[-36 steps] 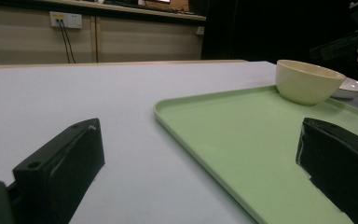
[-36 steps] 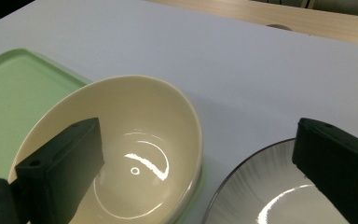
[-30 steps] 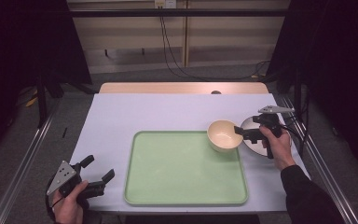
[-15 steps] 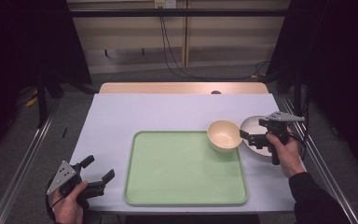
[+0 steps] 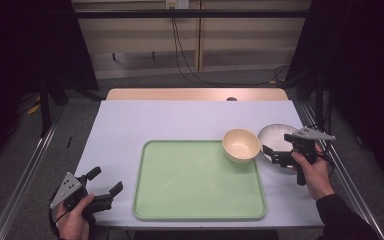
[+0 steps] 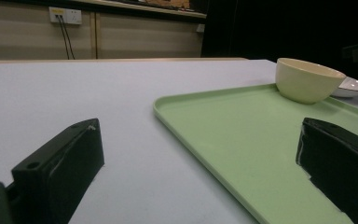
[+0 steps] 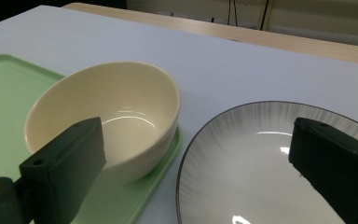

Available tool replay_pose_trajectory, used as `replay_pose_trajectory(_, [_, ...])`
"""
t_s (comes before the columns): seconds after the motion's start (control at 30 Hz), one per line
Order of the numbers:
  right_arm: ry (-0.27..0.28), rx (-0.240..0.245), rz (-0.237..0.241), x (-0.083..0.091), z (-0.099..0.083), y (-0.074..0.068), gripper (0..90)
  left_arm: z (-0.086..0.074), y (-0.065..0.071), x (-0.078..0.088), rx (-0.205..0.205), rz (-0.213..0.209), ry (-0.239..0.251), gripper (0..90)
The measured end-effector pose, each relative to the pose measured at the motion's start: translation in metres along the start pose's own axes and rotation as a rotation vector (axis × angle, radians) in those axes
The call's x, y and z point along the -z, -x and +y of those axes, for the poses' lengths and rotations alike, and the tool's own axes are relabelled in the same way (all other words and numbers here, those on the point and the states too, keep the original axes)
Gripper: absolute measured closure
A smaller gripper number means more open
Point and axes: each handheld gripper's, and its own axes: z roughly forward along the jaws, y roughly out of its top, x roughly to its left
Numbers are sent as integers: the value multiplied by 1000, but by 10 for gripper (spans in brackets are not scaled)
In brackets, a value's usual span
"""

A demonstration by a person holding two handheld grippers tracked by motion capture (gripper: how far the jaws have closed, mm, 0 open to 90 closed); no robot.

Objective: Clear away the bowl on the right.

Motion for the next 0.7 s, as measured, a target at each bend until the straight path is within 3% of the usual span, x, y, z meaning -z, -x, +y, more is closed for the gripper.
replay_pose_trajectory(0.7, [28, 11, 3, 29, -25, -9, 28, 0, 1, 0, 27, 0, 2, 7])
